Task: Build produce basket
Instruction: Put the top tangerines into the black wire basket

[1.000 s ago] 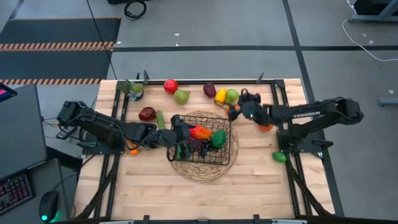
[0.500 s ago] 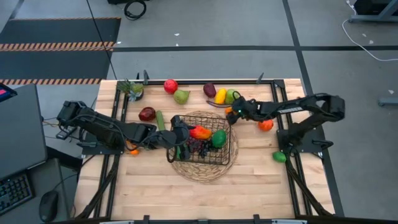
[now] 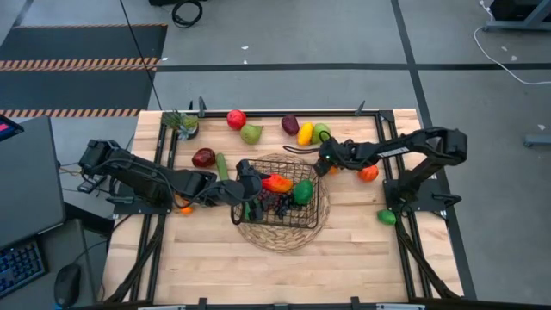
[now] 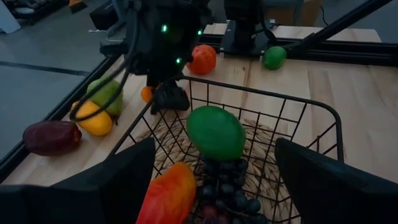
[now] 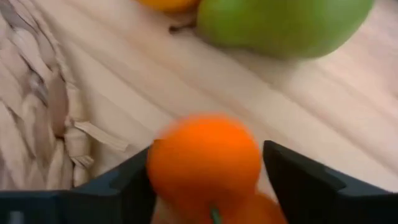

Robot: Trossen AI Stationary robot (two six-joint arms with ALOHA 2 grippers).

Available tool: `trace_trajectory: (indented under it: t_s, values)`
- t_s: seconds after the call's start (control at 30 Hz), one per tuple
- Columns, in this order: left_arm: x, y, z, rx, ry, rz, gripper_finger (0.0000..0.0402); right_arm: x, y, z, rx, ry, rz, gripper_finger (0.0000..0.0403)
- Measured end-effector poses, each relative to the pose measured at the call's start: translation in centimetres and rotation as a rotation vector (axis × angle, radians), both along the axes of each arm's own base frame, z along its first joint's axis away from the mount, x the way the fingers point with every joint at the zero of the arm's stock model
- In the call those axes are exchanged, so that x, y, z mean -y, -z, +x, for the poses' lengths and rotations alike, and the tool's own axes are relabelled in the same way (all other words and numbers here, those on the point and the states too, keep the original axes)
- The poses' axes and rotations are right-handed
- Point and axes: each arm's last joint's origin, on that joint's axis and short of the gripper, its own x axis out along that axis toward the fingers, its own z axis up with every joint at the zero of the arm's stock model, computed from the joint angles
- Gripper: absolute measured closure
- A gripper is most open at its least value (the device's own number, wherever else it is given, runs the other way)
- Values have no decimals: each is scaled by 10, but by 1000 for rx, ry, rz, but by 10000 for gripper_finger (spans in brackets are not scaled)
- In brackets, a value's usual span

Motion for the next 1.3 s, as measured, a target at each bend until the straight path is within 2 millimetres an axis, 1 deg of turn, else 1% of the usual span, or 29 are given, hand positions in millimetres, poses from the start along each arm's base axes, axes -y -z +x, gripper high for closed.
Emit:
trace_trajectory:
  t_s: [0.13, 0.17, 0.4, 0.53, 0.63, 0.7, 0.83, 0.9, 0.97, 1.03, 1.1, 1.2, 1.3]
  values:
    - [0, 0, 0, 0, 1, 0, 65, -1, -14, -5, 19, -17, -23, 221]
    - [0, 0, 0, 0, 1, 0, 65, -2, -17, -6, 25, -22, -32, 231]
    - [0, 0, 0, 1, 0, 0, 65, -6, -44, -17, 88, -37, -74, 232]
    - [0, 0, 0, 1, 0, 0, 65, -9, -65, -23, 181, -47, -119, 232]
    - [0, 0, 0, 1, 0, -1, 65, -15, -86, -27, 289, -63, -165, 232]
    - [0, 0, 0, 0, 3, 4, 65, -21, -102, -26, 383, -117, -198, 232]
    - [0, 0, 0, -1, 4, 7, 65, -40, -134, -21, 597, -254, -280, 232]
    - [0, 0, 0, -1, 4, 7, 65, -52, -146, -17, 711, -312, -311, 233]
    - [0, 0, 0, -1, 4, 7, 65, -64, -155, -13, 808, -378, -319, 233]
    - [0, 0, 0, -1, 4, 7, 65, -76, -157, -5, 869, -442, -306, 233]
    - [0, 0, 0, -1, 4, 7, 65, -87, -153, 3, 881, -487, -296, 233]
    - [-1, 0, 0, -1, 1, 6, 65, -101, -138, 18, 839, -501, -299, 233]
    - [-2, 0, 1, -2, -2, 11, 65, -110, -122, 32, 806, -528, -281, 229]
